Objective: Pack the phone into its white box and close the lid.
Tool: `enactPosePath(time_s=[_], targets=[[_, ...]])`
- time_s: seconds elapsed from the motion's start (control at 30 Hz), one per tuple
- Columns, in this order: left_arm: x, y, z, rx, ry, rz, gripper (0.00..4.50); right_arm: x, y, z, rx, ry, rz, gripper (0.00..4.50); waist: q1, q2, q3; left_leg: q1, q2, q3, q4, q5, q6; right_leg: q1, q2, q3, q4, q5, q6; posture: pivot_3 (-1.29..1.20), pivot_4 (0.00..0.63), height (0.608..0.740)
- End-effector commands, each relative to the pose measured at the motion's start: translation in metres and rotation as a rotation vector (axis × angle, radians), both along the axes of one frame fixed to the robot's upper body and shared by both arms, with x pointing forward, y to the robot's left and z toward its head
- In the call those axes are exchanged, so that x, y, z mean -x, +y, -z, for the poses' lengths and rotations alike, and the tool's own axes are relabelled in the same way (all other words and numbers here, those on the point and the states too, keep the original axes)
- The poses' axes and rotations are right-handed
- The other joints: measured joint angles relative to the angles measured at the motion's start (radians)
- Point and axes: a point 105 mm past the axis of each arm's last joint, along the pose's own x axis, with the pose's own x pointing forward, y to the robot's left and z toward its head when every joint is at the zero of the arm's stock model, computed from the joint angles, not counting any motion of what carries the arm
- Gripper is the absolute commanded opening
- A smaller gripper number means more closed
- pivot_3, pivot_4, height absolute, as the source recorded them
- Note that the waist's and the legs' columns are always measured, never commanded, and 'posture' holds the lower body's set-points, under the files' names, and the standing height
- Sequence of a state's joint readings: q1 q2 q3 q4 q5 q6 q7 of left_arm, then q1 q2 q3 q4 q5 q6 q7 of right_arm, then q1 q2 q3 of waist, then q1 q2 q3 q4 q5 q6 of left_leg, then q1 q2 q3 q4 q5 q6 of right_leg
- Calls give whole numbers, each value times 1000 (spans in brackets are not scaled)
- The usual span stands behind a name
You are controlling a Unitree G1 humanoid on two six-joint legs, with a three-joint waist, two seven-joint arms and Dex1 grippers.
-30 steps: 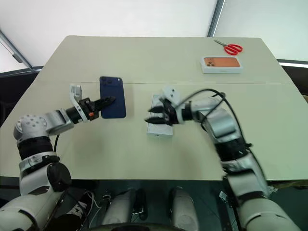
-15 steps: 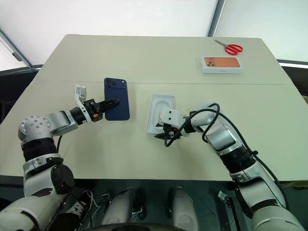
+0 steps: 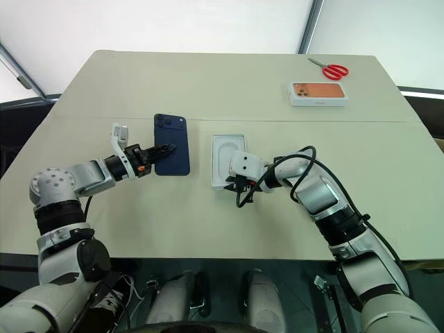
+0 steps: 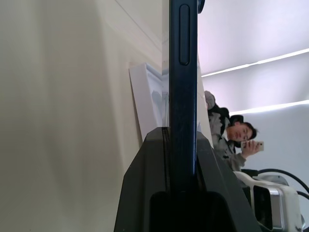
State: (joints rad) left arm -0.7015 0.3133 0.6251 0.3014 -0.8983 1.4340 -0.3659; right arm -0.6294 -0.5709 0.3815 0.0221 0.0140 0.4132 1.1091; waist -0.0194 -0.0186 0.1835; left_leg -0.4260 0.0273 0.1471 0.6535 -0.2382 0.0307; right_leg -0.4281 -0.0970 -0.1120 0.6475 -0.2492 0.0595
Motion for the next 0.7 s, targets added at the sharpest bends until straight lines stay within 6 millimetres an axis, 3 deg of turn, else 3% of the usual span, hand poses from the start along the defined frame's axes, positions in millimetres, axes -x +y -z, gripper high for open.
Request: enactPosePath(time_s=[0.03, 0.17, 0.37, 0.53, 0.7], targets=[[2, 4, -19, 26, -78, -2, 0, 5, 4, 1, -6, 16, -28, 421, 1, 0, 0, 0, 0, 0, 0, 0, 0, 0, 0, 0, 0, 0, 0, 0, 150, 738], [0, 8, -26, 51, -88, -15, 0, 3, 13, 1, -31, 6, -24, 421, 0, 0, 0, 0, 0, 0, 0, 0, 0, 0, 0, 0, 0, 0, 0, 0, 150, 738], [-7, 14, -42, 85, -116, -46, 0, 8, 55, 12, -99, 15, -40, 421, -2, 0, 0, 0, 1, 0, 0, 0, 0, 0, 1, 0, 0, 0, 0, 0, 150, 738], [-10, 14, -50, 79, -133, -41, 0, 1, 66, 18, -141, 69, 18, 421, 0, -1, 0, 0, 0, 0, 0, 0, 0, 0, 0, 0, 0, 0, 0, 0, 150, 738], [-7, -2, -44, 65, -125, 6, 0, -4, 68, 5, -168, 53, 26, 2784, 3, -1, -1, 0, 0, 0, 0, 0, 0, 0, 0, 0, 1, 0, 0, 0, 150, 738]])
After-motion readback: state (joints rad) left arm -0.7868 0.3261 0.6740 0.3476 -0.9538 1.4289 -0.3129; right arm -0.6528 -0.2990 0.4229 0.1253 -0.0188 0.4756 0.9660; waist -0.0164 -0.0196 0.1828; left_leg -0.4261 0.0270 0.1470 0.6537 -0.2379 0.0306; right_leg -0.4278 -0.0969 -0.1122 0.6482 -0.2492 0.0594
